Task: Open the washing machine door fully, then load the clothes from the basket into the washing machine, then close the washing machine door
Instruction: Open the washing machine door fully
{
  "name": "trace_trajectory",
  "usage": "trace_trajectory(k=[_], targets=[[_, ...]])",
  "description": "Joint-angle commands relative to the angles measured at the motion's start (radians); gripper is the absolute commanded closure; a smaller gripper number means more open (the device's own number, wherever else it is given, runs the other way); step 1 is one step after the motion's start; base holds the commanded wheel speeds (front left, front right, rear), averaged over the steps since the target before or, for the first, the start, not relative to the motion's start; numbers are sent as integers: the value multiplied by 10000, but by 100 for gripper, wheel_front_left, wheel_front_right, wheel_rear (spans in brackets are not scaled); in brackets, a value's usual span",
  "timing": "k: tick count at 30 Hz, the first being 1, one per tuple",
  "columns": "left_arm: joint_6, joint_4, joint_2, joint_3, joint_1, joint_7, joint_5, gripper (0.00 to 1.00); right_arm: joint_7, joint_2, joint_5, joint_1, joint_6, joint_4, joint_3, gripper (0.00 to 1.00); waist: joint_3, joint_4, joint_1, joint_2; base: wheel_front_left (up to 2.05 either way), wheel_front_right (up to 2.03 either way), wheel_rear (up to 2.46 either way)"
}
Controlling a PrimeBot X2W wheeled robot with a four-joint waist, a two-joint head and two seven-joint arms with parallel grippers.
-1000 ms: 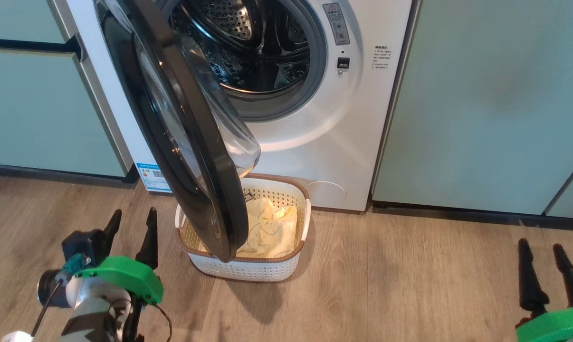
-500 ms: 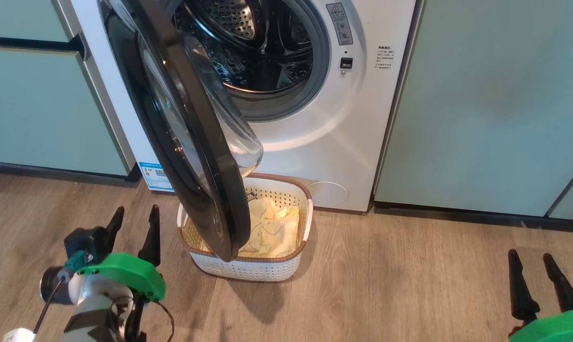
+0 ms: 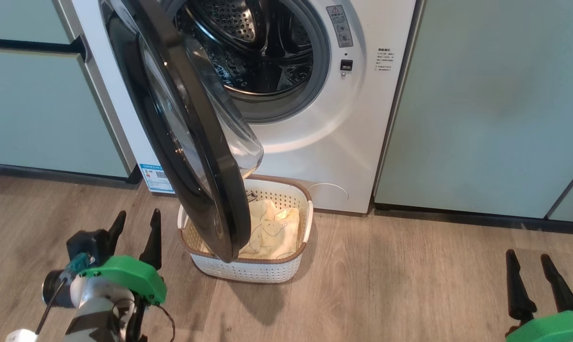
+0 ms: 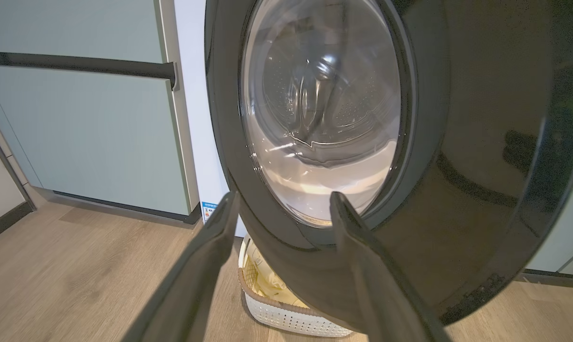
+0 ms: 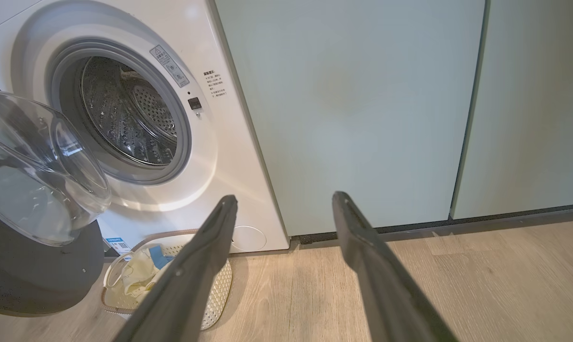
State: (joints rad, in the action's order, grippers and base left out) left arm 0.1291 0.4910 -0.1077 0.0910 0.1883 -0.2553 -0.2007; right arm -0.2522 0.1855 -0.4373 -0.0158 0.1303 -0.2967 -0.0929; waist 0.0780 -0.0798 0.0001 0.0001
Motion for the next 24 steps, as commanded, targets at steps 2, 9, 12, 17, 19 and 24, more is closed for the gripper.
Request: trace_trajectory(k=[2, 9, 12, 17, 19, 24], targets=[[-8, -279, -185, 301, 574, -65, 106, 0, -95, 156, 78, 243, 4, 239, -119, 0, 14, 1, -1, -1, 0, 0, 0], [-1, -44, -202, 363, 648, -65, -76, 100, -95, 65, 7, 218, 4, 140, -5, 0, 36, 10, -1, -1, 0, 0, 0], [-39, -157, -263, 687, 912, -65, -301, 100, -95, 46, -5, 195, 4, 132, 8, 0, 21, 27, -1, -1, 0, 0, 0], [-250, -575, -390, 1076, 1521, -5, -563, 100, -95, 29, -32, 167, 4, 97, -15, 0, 31, 59, -1, -1, 0, 0, 0], [-296, -975, -420, 1174, 1843, 189, -740, 100, -95, 24, -42, 156, 4, 95, -7, 0, 23, 83, -1, -1, 0, 0, 0], [-382, -2410, -394, 1290, 2742, 668, -1184, 100, -95, -29, -42, 119, 4, 107, -16, 0, 0, 124, -1, -1, 0, 0, 0]])
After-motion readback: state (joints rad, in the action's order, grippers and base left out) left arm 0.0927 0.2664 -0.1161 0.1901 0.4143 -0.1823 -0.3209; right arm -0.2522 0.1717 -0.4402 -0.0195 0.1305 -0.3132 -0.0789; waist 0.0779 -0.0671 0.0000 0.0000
